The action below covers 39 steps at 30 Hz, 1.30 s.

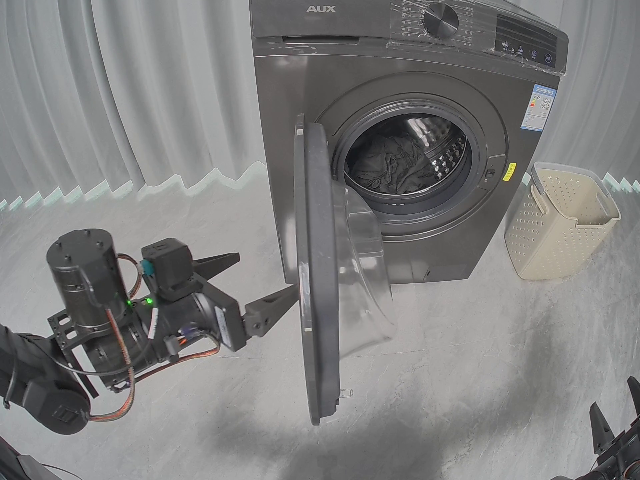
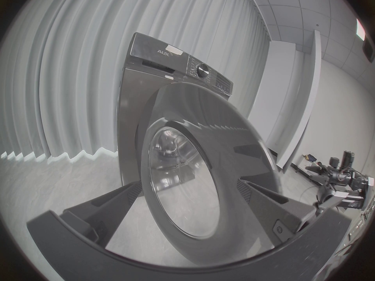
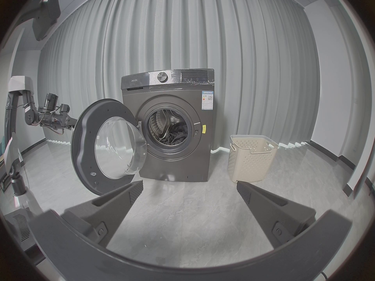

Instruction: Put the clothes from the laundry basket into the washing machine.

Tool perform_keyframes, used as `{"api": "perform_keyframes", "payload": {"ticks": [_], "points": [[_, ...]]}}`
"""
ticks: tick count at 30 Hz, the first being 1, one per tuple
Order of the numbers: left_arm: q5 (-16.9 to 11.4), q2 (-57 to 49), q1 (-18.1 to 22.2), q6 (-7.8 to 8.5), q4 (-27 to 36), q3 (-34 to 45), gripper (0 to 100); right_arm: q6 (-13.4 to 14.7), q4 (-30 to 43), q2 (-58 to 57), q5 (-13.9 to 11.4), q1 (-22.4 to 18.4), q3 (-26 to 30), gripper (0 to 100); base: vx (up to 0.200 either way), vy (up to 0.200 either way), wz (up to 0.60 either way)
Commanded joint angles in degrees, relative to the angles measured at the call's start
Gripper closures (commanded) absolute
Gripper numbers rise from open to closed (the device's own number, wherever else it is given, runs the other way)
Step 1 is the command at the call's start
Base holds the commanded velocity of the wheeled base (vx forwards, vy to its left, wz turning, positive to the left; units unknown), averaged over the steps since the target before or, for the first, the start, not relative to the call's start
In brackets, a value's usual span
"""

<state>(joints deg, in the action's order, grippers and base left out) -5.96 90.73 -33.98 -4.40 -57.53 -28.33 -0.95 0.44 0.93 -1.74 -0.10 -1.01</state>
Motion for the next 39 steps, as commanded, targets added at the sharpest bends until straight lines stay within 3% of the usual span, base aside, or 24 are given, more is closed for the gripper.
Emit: {"api": "perform_keyframes", "payload": {"ticks": [1, 6, 10, 26, 36, 39], "points": [[3.7, 8.2, -2.6, -0.26, -3.3, -4.5, 0, 0.0, 0.0, -0.7, 0.0, 0.0, 0.8, 0, 0.000, 0.000, 0.00], [4.6, 11.5, -2.9, -2.37, -4.5, -8.3, 0, 0.0, 0.0, -0.7, 0.0, 0.0, 0.8, 0, 0.000, 0.000, 0.00], [5.6, 13.7, -5.4, -4.48, -4.4, -10.3, 0, 0.0, 0.0, -0.7, 0.0, 0.0, 0.8, 0, 0.000, 0.000, 0.00], [6.6, 25.1, -7.1, -4.48, -2.2, -26.7, 0, 0.0, 0.0, -0.7, 0.0, 0.0, 0.8, 0, 0.000, 0.000, 0.00], [6.3, 30.7, -7.9, -4.83, 5.8, -41.3, 0, 0.0, 0.0, -0.7, 0.0, 0.0, 0.8, 0, 0.000, 0.000, 0.00], [6.3, 32.5, -7.9, -5.71, 7.5, -45.4, 0, 0.0, 0.0, -0.8, 0.0, 0.0, 0.8, 0, 0.000, 0.000, 0.00]]}}
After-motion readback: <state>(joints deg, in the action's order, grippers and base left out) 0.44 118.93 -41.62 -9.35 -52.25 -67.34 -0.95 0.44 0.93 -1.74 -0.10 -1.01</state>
